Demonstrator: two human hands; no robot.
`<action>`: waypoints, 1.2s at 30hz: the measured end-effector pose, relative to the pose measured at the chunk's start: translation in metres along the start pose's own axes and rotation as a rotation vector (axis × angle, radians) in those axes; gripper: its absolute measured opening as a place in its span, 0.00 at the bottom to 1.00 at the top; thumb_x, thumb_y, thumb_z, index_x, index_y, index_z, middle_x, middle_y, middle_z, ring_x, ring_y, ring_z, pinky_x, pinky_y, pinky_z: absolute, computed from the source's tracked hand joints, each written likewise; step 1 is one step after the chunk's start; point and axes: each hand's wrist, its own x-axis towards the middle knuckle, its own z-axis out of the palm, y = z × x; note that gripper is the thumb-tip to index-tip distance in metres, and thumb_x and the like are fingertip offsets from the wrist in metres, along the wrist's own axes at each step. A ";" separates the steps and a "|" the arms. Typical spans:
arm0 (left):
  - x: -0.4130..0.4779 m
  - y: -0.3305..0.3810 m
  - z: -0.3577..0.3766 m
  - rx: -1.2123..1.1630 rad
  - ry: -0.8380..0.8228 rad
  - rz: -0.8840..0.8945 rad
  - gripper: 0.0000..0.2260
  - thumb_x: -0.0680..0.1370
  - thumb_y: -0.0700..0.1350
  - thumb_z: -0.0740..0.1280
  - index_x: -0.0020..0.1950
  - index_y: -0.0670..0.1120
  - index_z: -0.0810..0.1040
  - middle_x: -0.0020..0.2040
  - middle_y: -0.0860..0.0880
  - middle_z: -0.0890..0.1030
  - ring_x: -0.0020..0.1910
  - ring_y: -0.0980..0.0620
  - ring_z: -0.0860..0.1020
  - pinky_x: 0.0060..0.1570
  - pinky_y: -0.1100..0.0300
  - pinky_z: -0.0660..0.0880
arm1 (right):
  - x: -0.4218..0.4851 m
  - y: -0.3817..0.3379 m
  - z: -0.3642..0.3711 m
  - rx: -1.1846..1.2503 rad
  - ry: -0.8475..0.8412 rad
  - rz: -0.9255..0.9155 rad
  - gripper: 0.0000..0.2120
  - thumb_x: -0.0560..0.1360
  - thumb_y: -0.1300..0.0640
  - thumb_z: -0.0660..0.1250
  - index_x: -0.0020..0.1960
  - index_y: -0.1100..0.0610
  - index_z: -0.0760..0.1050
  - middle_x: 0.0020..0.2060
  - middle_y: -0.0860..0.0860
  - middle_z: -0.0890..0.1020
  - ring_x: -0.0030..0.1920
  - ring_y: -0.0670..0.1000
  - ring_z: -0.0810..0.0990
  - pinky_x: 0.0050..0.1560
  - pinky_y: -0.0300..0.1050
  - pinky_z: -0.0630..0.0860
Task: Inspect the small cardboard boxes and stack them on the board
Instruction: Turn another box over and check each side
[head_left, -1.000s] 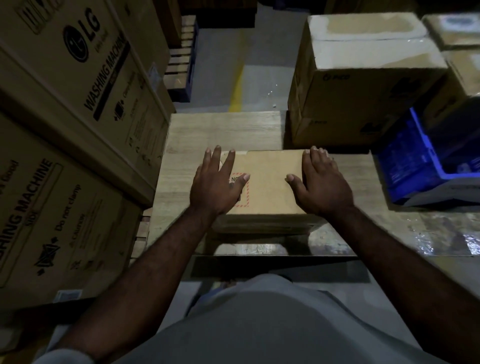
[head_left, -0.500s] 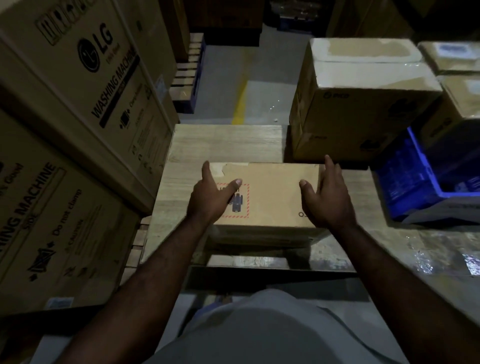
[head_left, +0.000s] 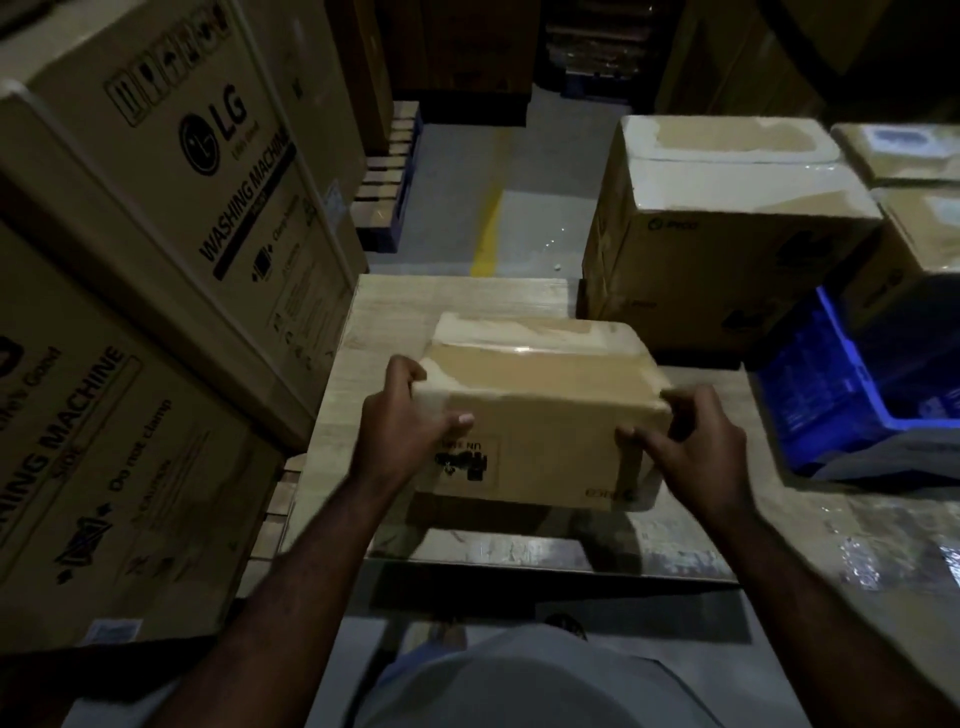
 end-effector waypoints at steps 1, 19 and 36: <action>-0.003 -0.008 0.004 0.041 -0.007 0.014 0.28 0.68 0.46 0.83 0.56 0.50 0.67 0.47 0.52 0.80 0.41 0.60 0.79 0.30 0.69 0.75 | -0.006 0.010 0.004 -0.018 0.003 -0.019 0.23 0.70 0.54 0.82 0.58 0.53 0.74 0.47 0.45 0.82 0.44 0.46 0.81 0.38 0.38 0.77; -0.023 -0.057 0.069 0.756 -0.347 0.235 0.52 0.73 0.77 0.58 0.84 0.50 0.40 0.81 0.43 0.30 0.80 0.44 0.30 0.79 0.47 0.35 | -0.026 0.050 0.058 -0.725 -0.358 -0.365 0.50 0.74 0.23 0.48 0.85 0.57 0.51 0.84 0.62 0.47 0.83 0.61 0.41 0.79 0.57 0.42; -0.011 -0.062 0.082 0.799 -0.307 0.267 0.53 0.71 0.82 0.50 0.84 0.49 0.45 0.83 0.42 0.39 0.82 0.44 0.36 0.80 0.46 0.36 | -0.004 0.041 0.066 -0.822 -0.490 -0.328 0.61 0.68 0.15 0.36 0.85 0.58 0.43 0.83 0.60 0.42 0.84 0.59 0.41 0.82 0.55 0.42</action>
